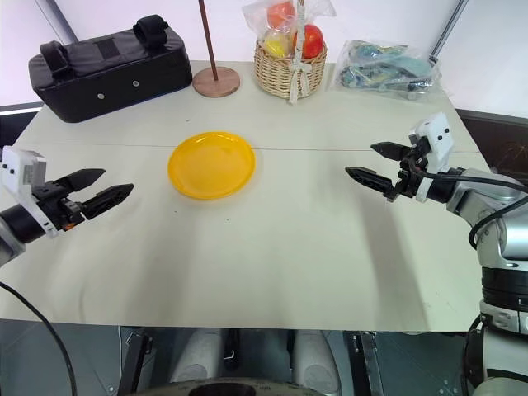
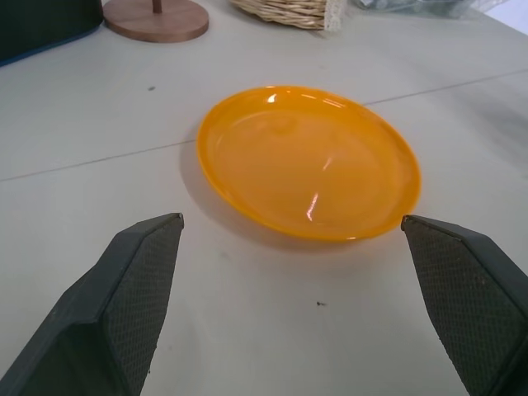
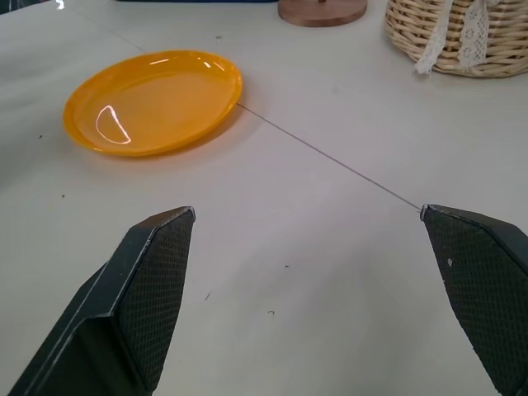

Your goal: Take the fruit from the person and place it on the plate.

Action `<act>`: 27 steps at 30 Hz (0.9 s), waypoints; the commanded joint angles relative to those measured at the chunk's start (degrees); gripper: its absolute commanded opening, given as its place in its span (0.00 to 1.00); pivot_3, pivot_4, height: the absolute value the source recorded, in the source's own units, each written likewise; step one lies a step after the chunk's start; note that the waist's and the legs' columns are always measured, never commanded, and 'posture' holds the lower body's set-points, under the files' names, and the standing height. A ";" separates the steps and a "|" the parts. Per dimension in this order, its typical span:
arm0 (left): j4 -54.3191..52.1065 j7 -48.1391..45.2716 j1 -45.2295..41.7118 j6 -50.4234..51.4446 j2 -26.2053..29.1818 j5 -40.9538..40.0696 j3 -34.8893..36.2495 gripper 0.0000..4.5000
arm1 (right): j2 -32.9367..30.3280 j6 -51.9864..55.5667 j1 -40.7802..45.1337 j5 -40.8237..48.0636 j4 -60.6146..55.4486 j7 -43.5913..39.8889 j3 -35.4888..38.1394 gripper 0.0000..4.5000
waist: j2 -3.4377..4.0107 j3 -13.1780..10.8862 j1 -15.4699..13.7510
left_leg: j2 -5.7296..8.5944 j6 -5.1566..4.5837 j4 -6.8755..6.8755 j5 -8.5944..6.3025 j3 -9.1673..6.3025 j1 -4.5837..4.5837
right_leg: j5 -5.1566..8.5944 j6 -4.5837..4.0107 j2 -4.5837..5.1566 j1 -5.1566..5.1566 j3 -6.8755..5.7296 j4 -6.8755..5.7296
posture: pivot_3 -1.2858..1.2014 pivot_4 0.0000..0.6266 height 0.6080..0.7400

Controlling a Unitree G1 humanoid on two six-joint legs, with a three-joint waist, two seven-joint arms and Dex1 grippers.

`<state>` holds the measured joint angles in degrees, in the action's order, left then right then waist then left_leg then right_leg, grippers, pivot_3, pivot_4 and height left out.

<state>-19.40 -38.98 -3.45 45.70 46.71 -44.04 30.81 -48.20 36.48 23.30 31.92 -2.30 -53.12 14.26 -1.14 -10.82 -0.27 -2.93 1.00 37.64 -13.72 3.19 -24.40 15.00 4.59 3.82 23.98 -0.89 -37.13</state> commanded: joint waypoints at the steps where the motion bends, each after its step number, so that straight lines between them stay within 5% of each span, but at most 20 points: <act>1: -1.53 -0.54 0.20 -1.11 0.63 -0.17 0.96 0.99 | -0.06 -0.03 -0.19 0.83 -2.51 0.14 0.93 1.00 | 0.00 0.00 0.00 | 0.00 0.00 0.00 0.00 0.00 0.00 | 0.00 0.00 0.00 0.00 0.00 0.00 | 0.52 0.24 1.00; 27: -1.35 -0.75 -0.62 -2.31 0.75 1.65 -0.50 0.99 | 0.60 -0.87 -0.83 0.40 -2.28 -0.22 0.32 1.00 | 0.00 0.00 -0.01 | 0.00 0.00 -0.01 0.00 0.02 0.00 | -0.06 0.10 -0.01 0.02 0.02 -0.01 | 0.52 0.24 1.00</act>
<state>-19.24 -39.77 -3.16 44.20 46.81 -42.27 30.05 -47.36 36.67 22.20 31.90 -2.63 -53.22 13.54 -1.14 -10.82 -0.28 -2.93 1.00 37.63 -13.71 3.21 -24.40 14.93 4.71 3.81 23.99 -0.87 -37.14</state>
